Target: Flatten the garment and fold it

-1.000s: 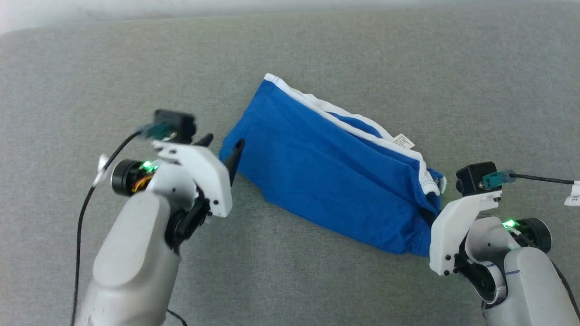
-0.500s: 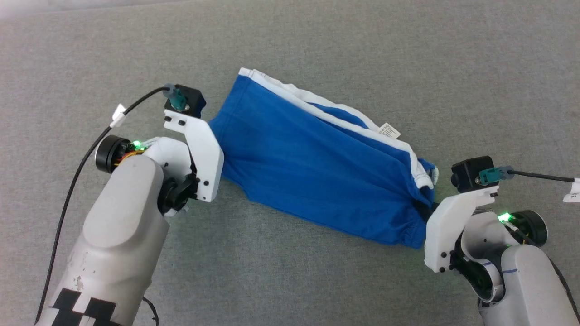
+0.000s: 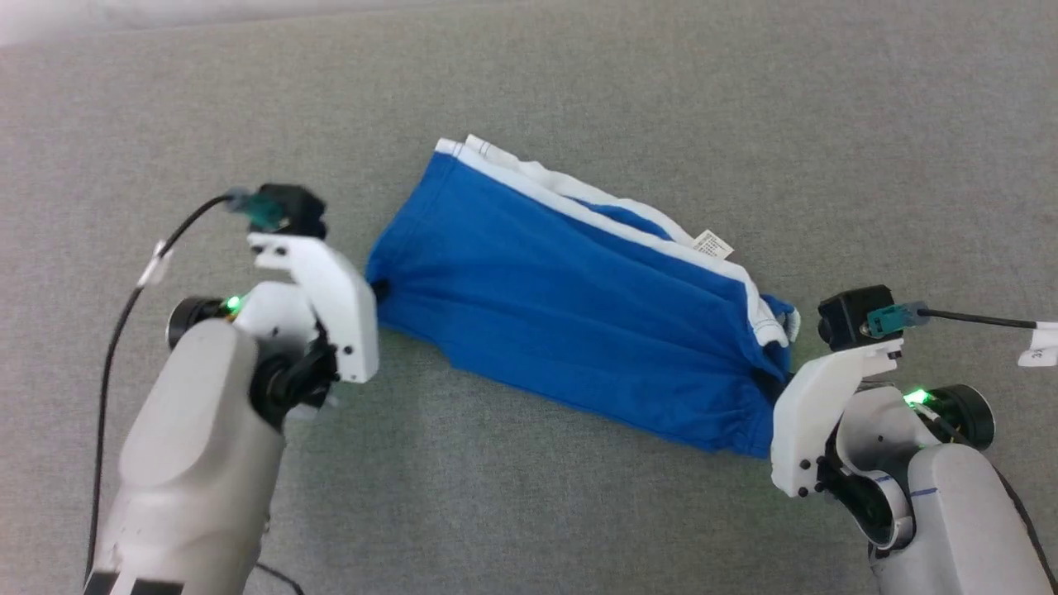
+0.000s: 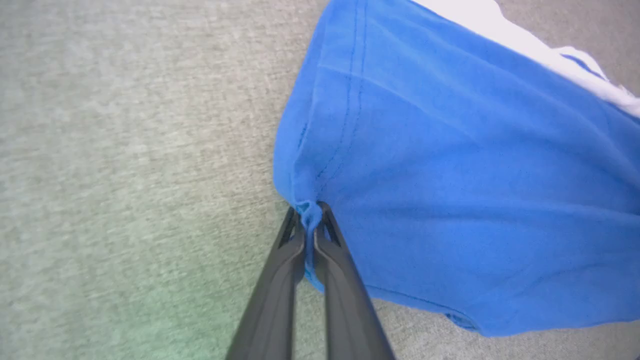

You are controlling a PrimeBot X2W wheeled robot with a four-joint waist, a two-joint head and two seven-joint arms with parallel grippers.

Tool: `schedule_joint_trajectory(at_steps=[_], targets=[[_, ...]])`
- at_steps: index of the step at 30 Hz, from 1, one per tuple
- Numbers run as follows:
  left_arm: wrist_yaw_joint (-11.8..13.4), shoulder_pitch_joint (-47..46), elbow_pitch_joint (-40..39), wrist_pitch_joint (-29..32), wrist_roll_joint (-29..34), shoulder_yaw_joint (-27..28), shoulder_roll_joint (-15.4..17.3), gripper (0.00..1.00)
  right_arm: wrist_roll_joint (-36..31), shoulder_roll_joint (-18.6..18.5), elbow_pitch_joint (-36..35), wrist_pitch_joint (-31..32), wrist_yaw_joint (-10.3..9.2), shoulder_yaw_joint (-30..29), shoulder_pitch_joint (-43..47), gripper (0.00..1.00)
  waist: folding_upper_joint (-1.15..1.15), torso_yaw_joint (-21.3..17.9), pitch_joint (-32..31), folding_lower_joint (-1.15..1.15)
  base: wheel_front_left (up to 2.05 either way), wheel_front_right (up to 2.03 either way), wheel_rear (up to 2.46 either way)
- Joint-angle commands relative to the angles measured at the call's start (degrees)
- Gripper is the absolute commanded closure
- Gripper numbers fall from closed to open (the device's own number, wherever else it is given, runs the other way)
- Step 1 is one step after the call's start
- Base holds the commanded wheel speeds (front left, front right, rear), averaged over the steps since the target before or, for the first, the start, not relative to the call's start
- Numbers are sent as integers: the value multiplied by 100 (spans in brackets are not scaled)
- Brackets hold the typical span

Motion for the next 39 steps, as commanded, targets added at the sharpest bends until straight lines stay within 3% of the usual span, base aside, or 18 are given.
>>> schedule_joint_trajectory(at_steps=[1, 6, 14, 19, 25, 26, 27, 28, 29, 35, 39], targets=[[83, 203, -2, -64, -63, 97, 90, 100, -34, 3, 34, 27, -10, 37, -69, 100, 0, 37, -63, 0, 0, 0, 0], [185, 830, -582, -436, -425, 486, 87, 100, -180, -14, 30, 244, -10, 40, -96, 100, 0, 200, -241, 0, 0, 0, 0], [474, 2147, -1832, -647, -780, 737, -112, 100, 139, -660, -97, 819, -10, 166, -128, 100, 0, 511, -469, 0, 0, 0, 0], [715, 2908, -2472, -595, -778, 707, -165, 100, 333, -1107, -41, 1094, -10, 300, -314, 100, 0, 638, -564, 0, 0, 0, 0], [804, 3388, -2760, -403, -861, 462, -356, 100, 459, -1375, 192, 1216, -10, 487, -534, 100, 0, 793, -633, 0, 0, 0, 0], [814, 3417, -2769, -378, -884, 434, -392, 100, 464, -1394, 233, 1208, -10, 528, -559, 89, 0, 807, -639, 0, 0, 0, 0], [825, 3431, -2775, -362, -889, 409, -412, 82, 476, -1403, 275, 1206, -10, 555, -572, 56, 0, 823, -644, 0, 0, 0, 0], [837, 3439, -2773, -344, -889, 388, -424, 25, 486, -1409, 312, 1201, -10, 572, -582, 0, 0, 836, -650, 0, 0, 0, 0], [846, 3442, -2770, -327, -894, 376, -430, 0, 494, -1410, 341, 1180, -10, 589, -590, 0, 0, 842, -656, 0, 0, 0, 0], [931, 3375, -2897, -458, -820, 496, -345, 0, 575, -1353, 351, 1025, -10, 617, -504, 0, 0, 799, -733, 0, 0, 0, 0], [944, 3189, -3120, -1080, -568, 781, -189, 0, 548, -1171, 118, 801, -10, 368, -345, 0, 0, 723, -783, 0, 0, 0, 0]])
